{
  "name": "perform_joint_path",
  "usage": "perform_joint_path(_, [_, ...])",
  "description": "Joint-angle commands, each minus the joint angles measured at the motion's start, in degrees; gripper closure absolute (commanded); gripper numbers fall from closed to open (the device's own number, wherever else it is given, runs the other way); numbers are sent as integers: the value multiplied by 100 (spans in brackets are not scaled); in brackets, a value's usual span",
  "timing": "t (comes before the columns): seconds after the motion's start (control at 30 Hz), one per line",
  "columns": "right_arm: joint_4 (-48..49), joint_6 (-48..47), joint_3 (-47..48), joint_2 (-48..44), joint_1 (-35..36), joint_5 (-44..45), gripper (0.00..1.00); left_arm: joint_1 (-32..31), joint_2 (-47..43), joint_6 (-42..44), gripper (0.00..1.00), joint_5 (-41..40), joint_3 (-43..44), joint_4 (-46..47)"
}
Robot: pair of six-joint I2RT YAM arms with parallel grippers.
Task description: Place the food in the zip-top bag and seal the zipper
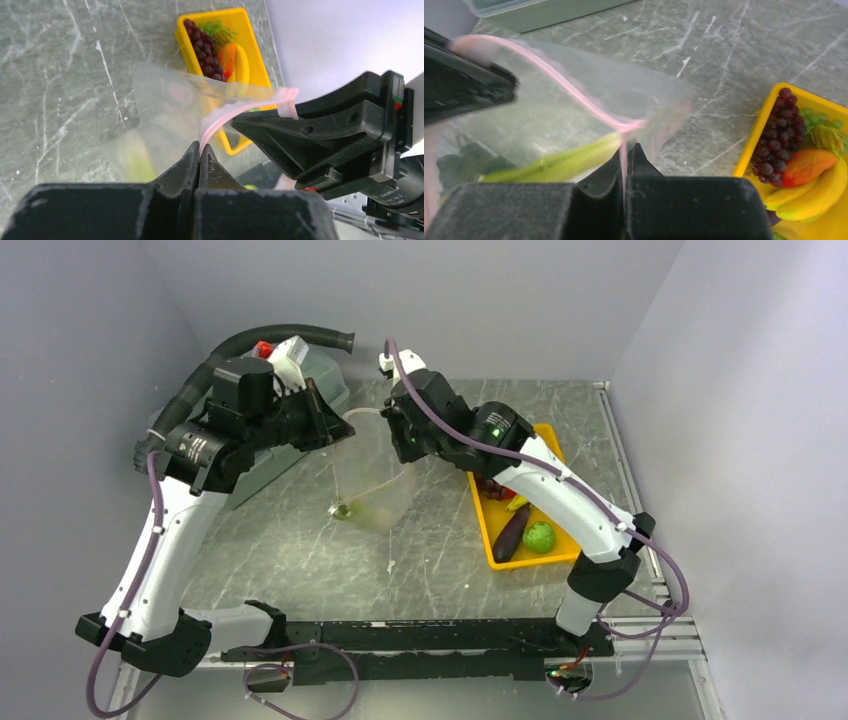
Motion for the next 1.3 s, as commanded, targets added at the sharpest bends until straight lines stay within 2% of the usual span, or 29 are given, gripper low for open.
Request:
perform_joint_path(0.0, [-61,-15,97,-110,-297,247,100,-214,-316,38,100,-65,133,-37])
perform_joint_path(0.07, [235,-40,-133,-339,-209,149,100,-132,-359,174,100,-191,280,-201])
perform_joint_path(0.17, [102,-15,-22,-267,-188,235,100,-122,-270,205,100,-45,410,-266])
perform_joint_path(0.4, [379,-55,-287,-479,-187,1,100,-122,-382,288,100,-104,44,-74])
perform_joint_path(0.5, [547,-102,-340,-612,-207,481,100,-113,-487,259,100,-121,-145,31])
perform_joint_path(0.57, [4,-288,586,-294,-155,235,100,-109,-524,209,100,-21,-254,97])
perform_joint_path(0.63, [-704,-668,2420,374,155,-254,100,-113,-533,171,100,-46,-386,119])
perform_joint_path(0.67, [-997,-760,3026,642,169,142,100,-109,-523,159,100,-99,-422,107])
perform_joint_path(0.7, [-791,-753,2704,477,-50,627,100,-105,-514,125,100,-85,-487,106])
perform_joint_path(0.73, [-397,-614,2014,176,-563,728,100,-104,-518,56,100,68,-592,196])
perform_joint_path(0.77, [-205,-272,1652,-31,-1097,292,100,-104,-521,-62,100,355,-756,424])
perform_joint_path(0.8, [-114,-89,1588,-93,-1275,-262,100,-104,-518,-161,100,547,-910,576])
perform_joint_path(0.83, [-35,-121,1663,-45,-912,-414,100,-111,-507,-243,100,690,-1034,676])
perform_joint_path(0.87, [-18,-350,1820,136,-349,-199,100,-113,-471,-263,100,784,-1126,722])
perform_joint_path(0.93, [-446,-690,2561,784,491,-66,100,-63,-376,-86,100,464,-966,449])
perform_joint_path(1.0, [-957,-575,2900,1210,553,-121,100,385,-378,136,100,-16,-547,31])
perform_joint_path(1.03, [-1049,-477,2643,1106,442,394,100,806,-446,181,100,102,-402,11])
perform_joint_path(1.1, [-549,-202,1481,407,-204,429,100,1412,-435,44,100,1004,-360,237])
perform_joint_path(1.13, [-34,-15,785,-66,-578,275,100,1398,-353,-114,100,1583,-473,500])
perform_joint_path(1.17, [383,71,38,-408,-881,145,100,927,-268,-356,100,1948,-743,771])
perform_joint_path(1.2, [545,63,-80,-554,-870,-30,100,232,-225,-394,100,1534,-779,857])
perform_joint_path(1.23, [441,14,101,-474,-703,-261,100,-280,-205,-269,100,613,-714,699])
perform_joint_path(1.27, [199,-67,467,-238,-464,-383,100,-359,-235,-241,100,317,-659,468])
